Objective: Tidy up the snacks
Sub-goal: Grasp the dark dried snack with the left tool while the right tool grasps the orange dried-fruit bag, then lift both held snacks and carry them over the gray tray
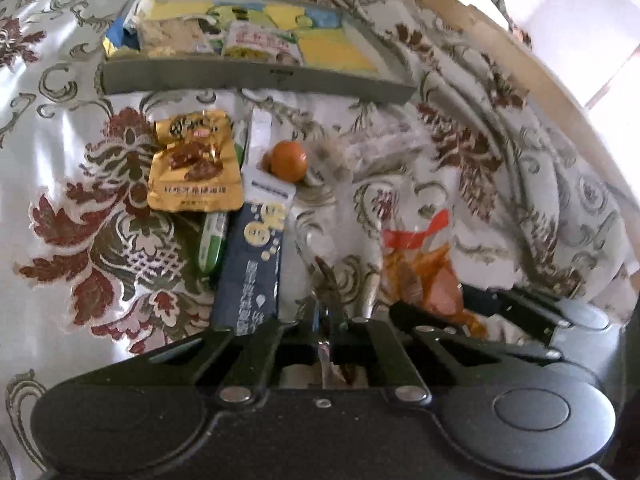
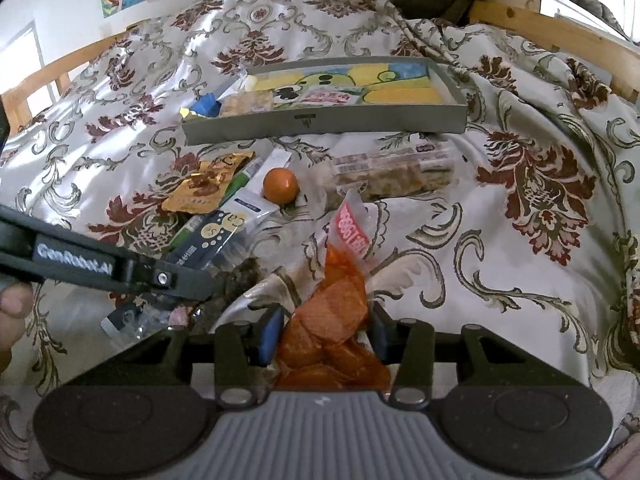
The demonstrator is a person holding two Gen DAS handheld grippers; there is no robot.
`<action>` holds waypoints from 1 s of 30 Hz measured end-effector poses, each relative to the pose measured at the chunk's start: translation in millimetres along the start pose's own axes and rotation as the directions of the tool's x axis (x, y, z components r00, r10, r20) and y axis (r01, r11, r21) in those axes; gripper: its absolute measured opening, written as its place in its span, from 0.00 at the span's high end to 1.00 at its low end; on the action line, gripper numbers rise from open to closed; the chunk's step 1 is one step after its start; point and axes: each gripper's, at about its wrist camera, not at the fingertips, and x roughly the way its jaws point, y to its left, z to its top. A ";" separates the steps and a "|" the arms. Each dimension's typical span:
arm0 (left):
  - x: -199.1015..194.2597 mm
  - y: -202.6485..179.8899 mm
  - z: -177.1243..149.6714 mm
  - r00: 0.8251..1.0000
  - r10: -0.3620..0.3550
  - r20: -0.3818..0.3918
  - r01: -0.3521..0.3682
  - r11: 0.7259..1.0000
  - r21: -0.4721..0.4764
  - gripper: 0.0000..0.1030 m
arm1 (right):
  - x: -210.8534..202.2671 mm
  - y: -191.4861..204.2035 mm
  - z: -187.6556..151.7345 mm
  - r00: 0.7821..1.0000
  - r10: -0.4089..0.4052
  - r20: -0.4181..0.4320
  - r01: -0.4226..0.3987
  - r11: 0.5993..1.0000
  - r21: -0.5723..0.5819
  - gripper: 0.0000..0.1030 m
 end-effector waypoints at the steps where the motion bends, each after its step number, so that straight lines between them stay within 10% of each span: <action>1: 1.8 1.7 0.5 1.000 0.006 -0.006 -0.006 1.000 -0.005 0.93 | 0.3 0.5 -0.5 1.000 0.000 -0.002 0.000 1.000 0.000 0.53; 11: 17.1 44.0 -1.8 0.972 -0.234 0.007 0.224 0.923 -0.313 0.70 | 2.9 -0.6 -2.8 1.000 0.008 -0.014 -0.008 1.000 0.006 0.53; 19: 26.2 48.4 -5.1 0.892 -0.451 0.021 0.422 0.817 -0.392 0.71 | 5.3 -1.7 -3.9 1.000 0.011 -0.023 -0.011 1.000 0.008 0.53; 30: 40.9 49.0 -6.8 0.940 -0.339 -0.036 0.300 0.872 -0.386 0.86 | 1.2 -3.4 -3.9 1.000 0.020 -0.012 -0.020 1.000 0.015 0.53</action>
